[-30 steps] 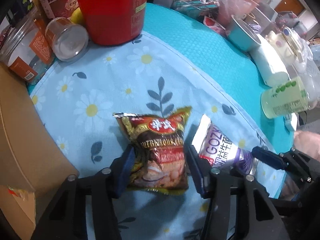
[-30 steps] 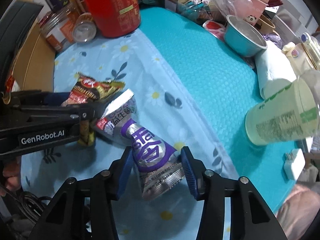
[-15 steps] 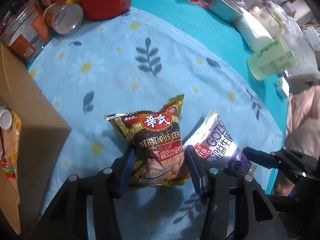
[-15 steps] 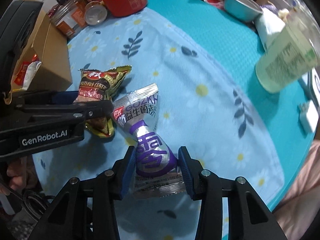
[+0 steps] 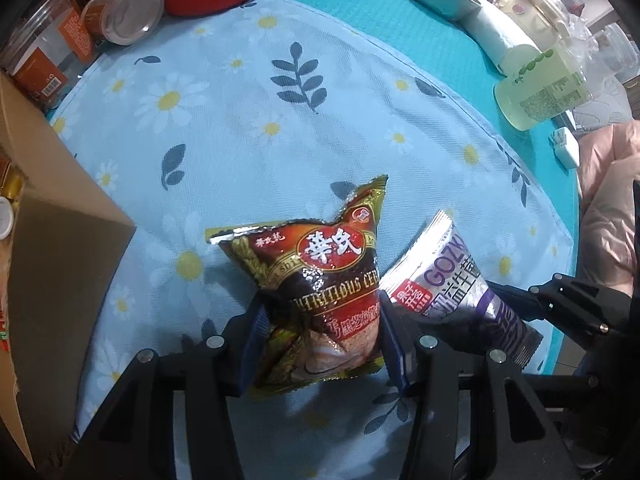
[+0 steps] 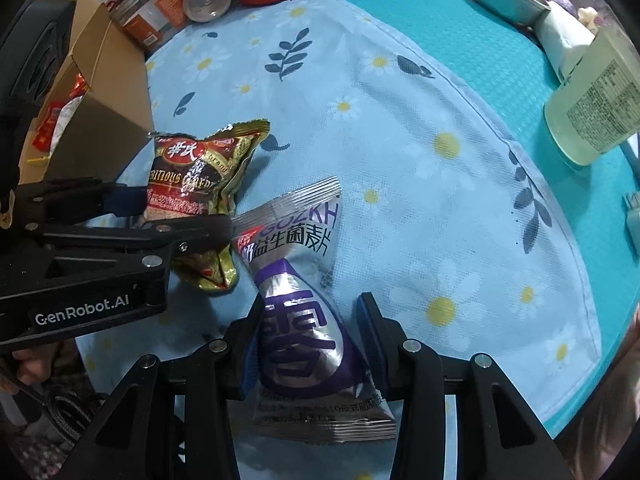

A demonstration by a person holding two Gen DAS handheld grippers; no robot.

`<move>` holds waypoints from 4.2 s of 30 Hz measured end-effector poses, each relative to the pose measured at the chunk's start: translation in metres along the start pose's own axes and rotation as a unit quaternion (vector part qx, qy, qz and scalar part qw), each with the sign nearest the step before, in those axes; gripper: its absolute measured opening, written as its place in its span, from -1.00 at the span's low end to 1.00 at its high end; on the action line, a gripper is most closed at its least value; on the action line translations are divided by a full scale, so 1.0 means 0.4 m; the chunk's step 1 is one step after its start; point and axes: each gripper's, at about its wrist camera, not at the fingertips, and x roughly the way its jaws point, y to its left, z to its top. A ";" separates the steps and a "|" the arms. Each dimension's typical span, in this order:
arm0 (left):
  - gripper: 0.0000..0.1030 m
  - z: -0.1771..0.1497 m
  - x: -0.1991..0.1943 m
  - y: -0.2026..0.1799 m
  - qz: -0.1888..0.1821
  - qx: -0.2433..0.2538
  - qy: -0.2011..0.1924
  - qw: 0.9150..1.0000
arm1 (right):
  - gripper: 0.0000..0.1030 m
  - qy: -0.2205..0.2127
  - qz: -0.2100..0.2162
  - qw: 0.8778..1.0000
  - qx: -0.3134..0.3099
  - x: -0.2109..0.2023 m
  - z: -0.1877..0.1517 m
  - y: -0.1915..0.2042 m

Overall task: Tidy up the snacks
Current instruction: 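Grasp the brown cereal bag with left tool while right tool grasps the silver GOZKH packet, then lift and carry the cereal bag with left tool while right tool carries the GOZKH packet to the box, then lower the cereal bag into the box with left tool while right tool drops the GOZKH packet in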

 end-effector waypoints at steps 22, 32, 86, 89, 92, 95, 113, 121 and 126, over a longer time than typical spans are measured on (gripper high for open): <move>-0.03 -0.287 -0.034 0.030 0.003 0.010 0.043 0.999 | -0.38 0.033 0.024 0.999 -0.013 0.002 -0.149 0.089; 0.13 -0.351 -0.020 0.037 0.027 0.019 0.023 0.999 | -0.35 0.039 0.018 0.998 -0.039 0.024 -0.161 0.135; -0.19 -0.496 -0.446 0.114 0.080 -0.114 -0.171 0.975 | -0.45 -0.066 0.099 0.964 -0.238 -0.220 -0.223 0.489; -0.19 -0.494 -0.488 0.136 0.079 -0.128 -0.191 0.970 | -0.45 -0.082 0.101 0.959 -0.252 -0.245 -0.203 0.517; -0.19 -0.487 -0.530 0.155 0.083 -0.138 -0.209 0.965 | -0.45 -0.100 0.113 0.955 -0.256 -0.272 -0.175 0.540; -0.19 -0.476 -0.572 0.178 0.093 -0.144 -0.232 0.958 | -0.45 -0.116 0.116 0.951 -0.261 -0.294 -0.150 0.562; -0.19 -0.359 -0.725 0.358 0.115 -0.168 -0.311 0.928 | -0.45 -0.178 0.132 0.931 -0.291 -0.395 0.062 0.699; -0.19 -0.285 -0.728 0.454 0.134 -0.174 -0.316 0.923 | -0.45 -0.186 0.140 0.926 -0.298 -0.367 0.174 0.743; -0.19 -0.230 -0.698 0.518 0.137 -0.179 -0.310 0.924 | -0.45 -0.186 0.140 0.924 -0.302 -0.329 0.240 0.761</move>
